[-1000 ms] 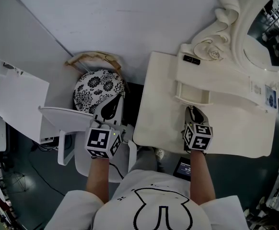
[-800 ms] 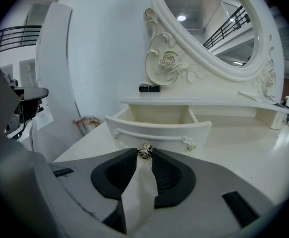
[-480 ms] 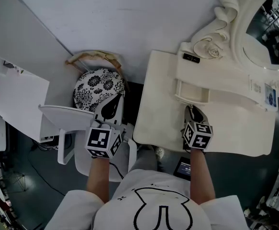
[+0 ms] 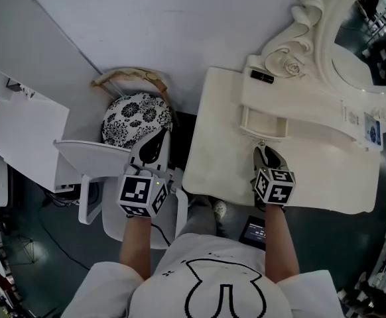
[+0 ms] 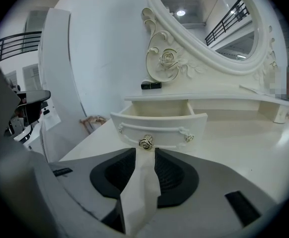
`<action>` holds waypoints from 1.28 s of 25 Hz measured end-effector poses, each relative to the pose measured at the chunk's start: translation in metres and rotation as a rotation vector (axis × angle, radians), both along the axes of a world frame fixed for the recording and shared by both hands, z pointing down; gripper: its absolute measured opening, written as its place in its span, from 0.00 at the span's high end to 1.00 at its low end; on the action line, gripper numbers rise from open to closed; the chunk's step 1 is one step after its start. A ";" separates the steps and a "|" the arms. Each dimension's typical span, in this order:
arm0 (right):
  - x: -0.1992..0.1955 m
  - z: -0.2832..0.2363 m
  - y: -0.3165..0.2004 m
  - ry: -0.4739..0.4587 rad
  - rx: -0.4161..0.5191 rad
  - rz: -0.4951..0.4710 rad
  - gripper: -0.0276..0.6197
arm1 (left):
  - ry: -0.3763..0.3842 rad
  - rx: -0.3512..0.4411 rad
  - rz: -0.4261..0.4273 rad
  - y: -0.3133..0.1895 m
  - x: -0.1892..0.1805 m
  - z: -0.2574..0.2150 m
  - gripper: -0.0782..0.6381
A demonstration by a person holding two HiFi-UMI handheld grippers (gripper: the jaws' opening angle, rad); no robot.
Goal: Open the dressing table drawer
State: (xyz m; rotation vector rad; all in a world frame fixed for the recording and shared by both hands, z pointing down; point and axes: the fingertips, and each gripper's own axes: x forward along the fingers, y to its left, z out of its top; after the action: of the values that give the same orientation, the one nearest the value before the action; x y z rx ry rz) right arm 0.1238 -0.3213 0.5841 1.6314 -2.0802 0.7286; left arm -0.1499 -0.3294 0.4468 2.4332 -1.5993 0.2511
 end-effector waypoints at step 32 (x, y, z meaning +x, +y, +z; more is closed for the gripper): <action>0.036 -0.098 0.069 -0.081 0.215 -0.098 0.81 | 0.010 0.109 0.039 0.068 0.058 -0.042 0.87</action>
State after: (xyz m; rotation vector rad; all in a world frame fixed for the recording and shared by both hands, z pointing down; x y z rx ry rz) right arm 0.1602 -0.2521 0.4857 1.6182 -2.3484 0.5641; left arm -0.0921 -0.2614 0.4048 2.5449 -1.6025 0.1622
